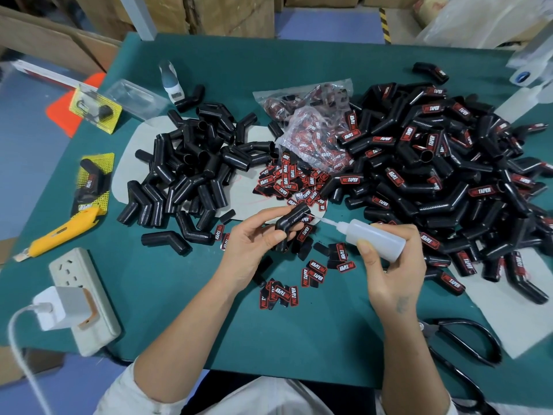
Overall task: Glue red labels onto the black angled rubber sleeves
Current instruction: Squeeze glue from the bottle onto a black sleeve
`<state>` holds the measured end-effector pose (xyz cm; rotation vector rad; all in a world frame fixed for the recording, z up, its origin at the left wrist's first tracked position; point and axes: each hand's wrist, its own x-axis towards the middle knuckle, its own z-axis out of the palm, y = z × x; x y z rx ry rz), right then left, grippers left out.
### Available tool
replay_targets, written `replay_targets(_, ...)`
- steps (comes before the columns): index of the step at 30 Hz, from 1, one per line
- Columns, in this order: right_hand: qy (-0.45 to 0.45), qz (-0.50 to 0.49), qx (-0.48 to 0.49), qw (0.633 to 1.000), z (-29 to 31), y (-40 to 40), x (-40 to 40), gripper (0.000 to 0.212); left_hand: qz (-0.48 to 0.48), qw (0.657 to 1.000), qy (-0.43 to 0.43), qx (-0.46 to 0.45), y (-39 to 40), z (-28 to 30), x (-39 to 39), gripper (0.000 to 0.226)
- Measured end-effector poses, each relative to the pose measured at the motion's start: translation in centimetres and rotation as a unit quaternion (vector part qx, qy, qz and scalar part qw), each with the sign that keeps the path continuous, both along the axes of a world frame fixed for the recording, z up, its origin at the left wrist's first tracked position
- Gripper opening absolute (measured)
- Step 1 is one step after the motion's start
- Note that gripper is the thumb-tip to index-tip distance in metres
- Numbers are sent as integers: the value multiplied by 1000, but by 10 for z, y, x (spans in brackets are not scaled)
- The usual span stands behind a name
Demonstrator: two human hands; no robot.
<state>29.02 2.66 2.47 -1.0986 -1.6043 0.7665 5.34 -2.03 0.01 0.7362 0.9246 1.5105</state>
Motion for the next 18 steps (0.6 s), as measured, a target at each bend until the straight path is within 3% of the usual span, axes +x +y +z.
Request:
replay_targets(14,14,0,-13,1000,1,0,0,24,-2,999,-44,0,1,0,0,42)
replay_targets(18,104,13,-61,993,7,0,-1,26,6,997,-70,-14,0,4,-1,41)
